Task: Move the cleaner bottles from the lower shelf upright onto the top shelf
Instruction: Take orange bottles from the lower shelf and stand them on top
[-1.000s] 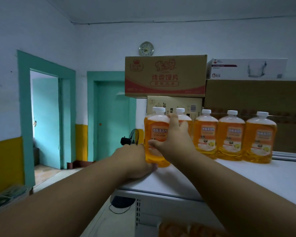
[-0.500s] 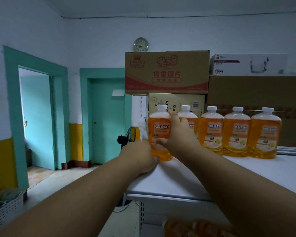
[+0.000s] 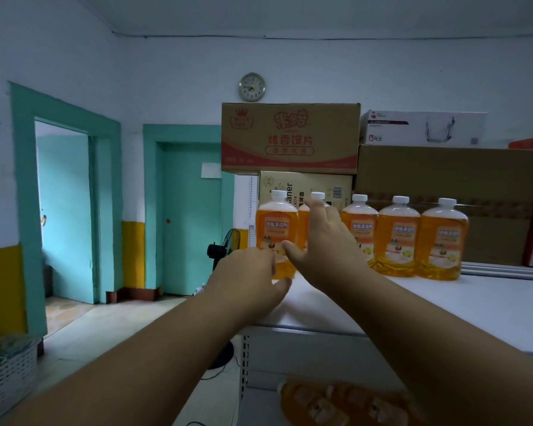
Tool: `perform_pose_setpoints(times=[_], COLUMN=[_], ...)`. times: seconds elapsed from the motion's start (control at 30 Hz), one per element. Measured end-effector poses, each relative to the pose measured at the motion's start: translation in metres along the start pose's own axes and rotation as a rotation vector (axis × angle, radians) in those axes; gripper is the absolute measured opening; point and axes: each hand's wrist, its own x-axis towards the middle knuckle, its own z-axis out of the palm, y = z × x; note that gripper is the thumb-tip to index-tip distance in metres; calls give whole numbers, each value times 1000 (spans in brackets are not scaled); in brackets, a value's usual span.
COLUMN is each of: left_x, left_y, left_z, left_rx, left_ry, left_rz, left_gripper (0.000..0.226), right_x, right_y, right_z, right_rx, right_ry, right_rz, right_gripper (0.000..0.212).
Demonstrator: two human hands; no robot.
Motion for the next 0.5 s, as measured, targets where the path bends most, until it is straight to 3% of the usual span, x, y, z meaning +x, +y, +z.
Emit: perform_pose_setpoints(times=[0.1,0.2,0.5], left_x=[-43,-87,-194], left_y=[28,58,140], left_z=[1,13,108], left_rx=[-28,-93,-175], left_ry=[218,307,-6], left_rz=[83,106,-10], left_gripper=[29,25,25], right_x=[-28,-65,-221], right_y=[1,7,63], right_z=[-35,-72,-140], right_rx=[7,15,49], right_ry=[47,70,-119], right_rz=[-71,-132,-136], right_gripper=[74,67,62])
